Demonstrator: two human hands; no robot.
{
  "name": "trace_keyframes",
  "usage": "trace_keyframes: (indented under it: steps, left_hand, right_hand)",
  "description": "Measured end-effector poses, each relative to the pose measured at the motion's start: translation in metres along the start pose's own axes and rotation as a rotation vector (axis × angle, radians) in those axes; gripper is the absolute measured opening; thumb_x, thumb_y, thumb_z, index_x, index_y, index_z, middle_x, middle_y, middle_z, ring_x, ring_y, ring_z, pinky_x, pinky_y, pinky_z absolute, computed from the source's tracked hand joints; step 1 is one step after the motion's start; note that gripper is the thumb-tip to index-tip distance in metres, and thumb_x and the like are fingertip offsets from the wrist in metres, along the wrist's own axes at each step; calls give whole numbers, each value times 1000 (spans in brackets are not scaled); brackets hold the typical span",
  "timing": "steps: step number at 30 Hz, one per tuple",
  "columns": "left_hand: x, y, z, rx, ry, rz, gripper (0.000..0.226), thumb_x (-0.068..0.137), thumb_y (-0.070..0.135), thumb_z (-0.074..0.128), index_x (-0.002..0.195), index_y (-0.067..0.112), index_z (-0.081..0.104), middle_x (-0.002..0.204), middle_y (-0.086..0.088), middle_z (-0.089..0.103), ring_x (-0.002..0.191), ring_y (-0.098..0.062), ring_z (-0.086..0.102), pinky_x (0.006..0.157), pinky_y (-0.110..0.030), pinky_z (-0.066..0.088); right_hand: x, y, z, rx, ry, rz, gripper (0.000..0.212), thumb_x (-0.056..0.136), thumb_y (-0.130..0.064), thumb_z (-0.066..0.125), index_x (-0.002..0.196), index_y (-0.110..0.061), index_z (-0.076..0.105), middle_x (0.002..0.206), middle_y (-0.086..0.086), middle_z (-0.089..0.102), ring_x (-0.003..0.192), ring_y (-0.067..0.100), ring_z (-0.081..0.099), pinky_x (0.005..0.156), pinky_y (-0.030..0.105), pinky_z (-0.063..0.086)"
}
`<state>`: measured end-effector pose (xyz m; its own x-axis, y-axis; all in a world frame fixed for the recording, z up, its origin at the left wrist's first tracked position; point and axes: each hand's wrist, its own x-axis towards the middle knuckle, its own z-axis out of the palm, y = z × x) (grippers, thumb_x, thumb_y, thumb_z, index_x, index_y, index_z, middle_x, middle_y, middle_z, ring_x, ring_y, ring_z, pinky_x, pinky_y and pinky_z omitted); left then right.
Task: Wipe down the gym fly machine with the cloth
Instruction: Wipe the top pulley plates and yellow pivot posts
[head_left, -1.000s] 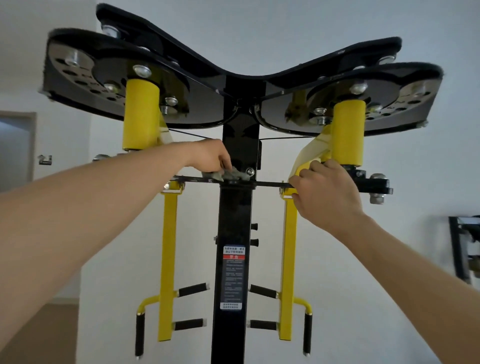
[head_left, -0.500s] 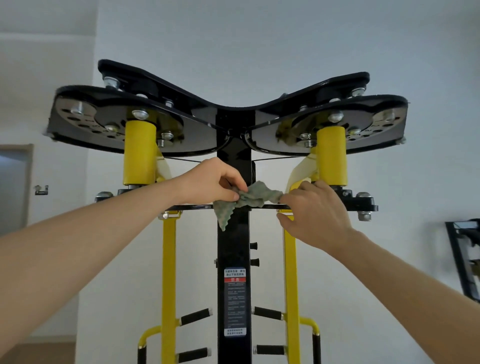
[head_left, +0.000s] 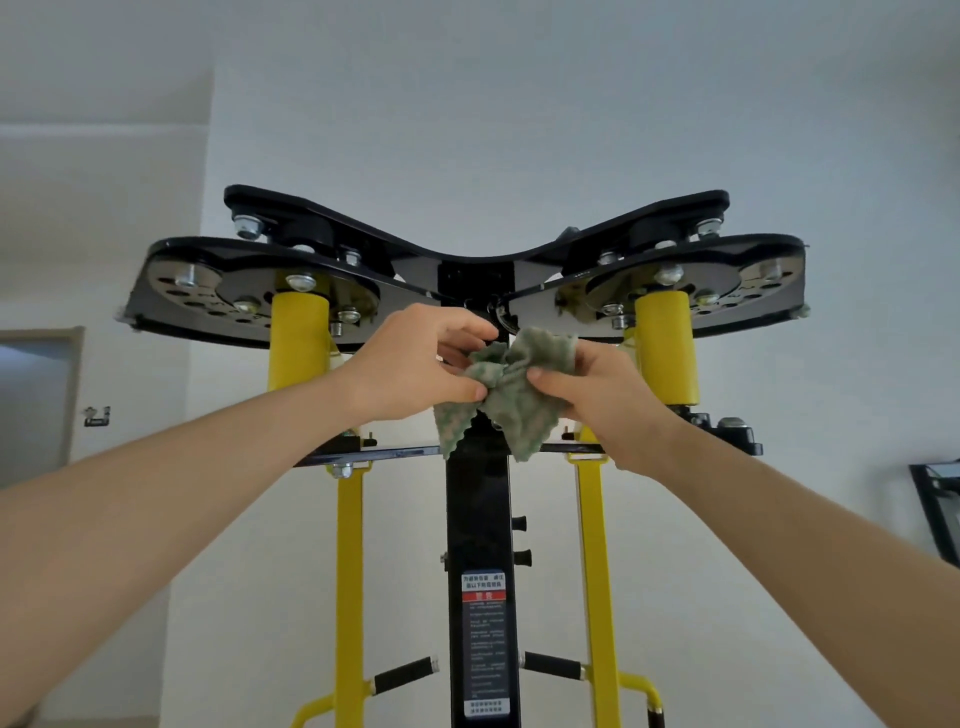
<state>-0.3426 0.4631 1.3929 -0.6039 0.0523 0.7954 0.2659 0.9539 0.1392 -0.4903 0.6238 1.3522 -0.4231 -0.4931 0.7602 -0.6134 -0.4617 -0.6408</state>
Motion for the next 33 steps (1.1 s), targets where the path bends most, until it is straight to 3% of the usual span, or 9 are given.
trace_keyframes:
  steps: [5,9,12,17,19,21,26,28,33]
  left_hand:
    - [-5,-2,-10,-59,-125,-129,70,76,7,87,135,30,60,109,7,73,85,-7,73,75,-23,60]
    - [-11,2,-14,-153,-173,-122,47,84,4,78,120,33,69,102,9,75,79,-3,70,69,-12,52]
    - [-12,7,-21,-164,-136,-120,31,83,13,81,107,31,77,99,14,77,84,-2,71,73,-13,54]
    - [-11,15,-36,-133,118,-200,8,86,41,76,84,36,82,87,15,77,77,-8,74,80,-30,62]
    - [-10,22,-43,-53,277,-210,14,83,45,79,83,31,82,80,13,77,65,-11,74,75,-32,63]
    - [-6,32,-50,-26,407,-201,22,77,43,85,88,24,80,75,8,76,60,-14,73,67,-32,64]
    - [20,51,-74,-195,579,-254,32,73,11,90,90,25,66,77,6,72,52,-13,71,48,-19,53]
    - [35,53,-86,-176,621,-266,32,75,-1,83,94,20,68,77,6,71,51,-13,70,48,-18,53]
    - [71,51,-127,-151,685,-335,44,77,-12,75,116,8,70,116,-10,66,67,-22,73,60,-28,62]
  right_hand:
    - [15,-15,-4,169,23,96,23,97,1,57,111,-7,73,102,7,74,98,22,70,83,36,59]
    - [27,-23,-7,328,22,162,22,97,-2,57,113,-5,71,98,7,75,91,20,72,75,35,59]
    - [32,-24,-9,115,-11,116,14,96,-8,64,105,-9,75,98,6,78,89,18,73,78,32,59]
    - [36,-41,-14,-423,21,-6,11,86,-10,78,83,-19,73,73,4,71,55,10,58,49,21,47]
    - [40,-50,-15,-346,5,58,11,88,-7,75,82,-15,70,74,9,61,43,10,42,39,21,33]
    - [46,-63,-15,-169,7,120,10,91,-2,70,89,-11,67,77,9,58,41,10,45,37,20,34]
    - [64,-93,-2,310,47,105,16,92,11,61,92,-4,59,99,18,69,75,24,74,70,26,63]
    - [72,-101,4,304,71,26,16,90,9,64,93,-5,58,104,20,70,84,25,75,75,27,63]
    - [100,-120,20,30,140,-181,17,85,-4,75,88,-14,62,100,9,68,108,30,70,97,43,57]
